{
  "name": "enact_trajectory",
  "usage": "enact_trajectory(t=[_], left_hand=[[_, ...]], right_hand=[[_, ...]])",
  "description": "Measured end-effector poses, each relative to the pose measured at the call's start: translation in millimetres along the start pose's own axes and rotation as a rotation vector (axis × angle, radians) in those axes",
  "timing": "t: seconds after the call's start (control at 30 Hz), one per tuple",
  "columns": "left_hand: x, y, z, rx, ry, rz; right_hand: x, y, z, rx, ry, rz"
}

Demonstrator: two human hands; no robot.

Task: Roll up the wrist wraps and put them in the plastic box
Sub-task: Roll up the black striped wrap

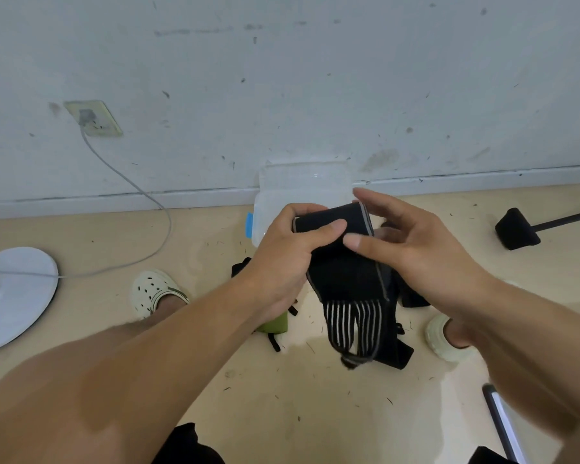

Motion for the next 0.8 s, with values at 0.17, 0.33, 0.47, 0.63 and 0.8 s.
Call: enact_trajectory(t=[0.17,0.33,0.47,0.63,0.8], left_hand=[[-0.2,1.3,2.8,0.036,0.059,-0.001],[2.9,2.8,0.0,-0.040,0.010,-0.013],[3.8,0.4,-2.3,-0.069,-0.012,-0.030],[-1.3,1.2,2.9,-0.020,-0.024,0.009],[-0.9,-0.7,2.9,0.012,0.019,0.020]], right_hand=[[7.9,-0.3,7.7,0.100,0.209,-0.040],[-0.8,0.5,-4.1,-0.086,-0.003,0.008],[0.6,-0.5,-8.9,-0.136,-0.067,-0.010],[5.4,2.1,-0.3,-0.004,0.111,-0.100],[0.5,4.3,8.1,0.040,0.160,-0.036]])
Point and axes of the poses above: each hand's wrist, its own y-axis towards the middle knuckle, its own x-axis out of the palm, z = x × y, the point moved 8 cm from there along y, towards the middle knuckle, and after that the axes turned 10 degrees about -x, right-handed, at the moved point
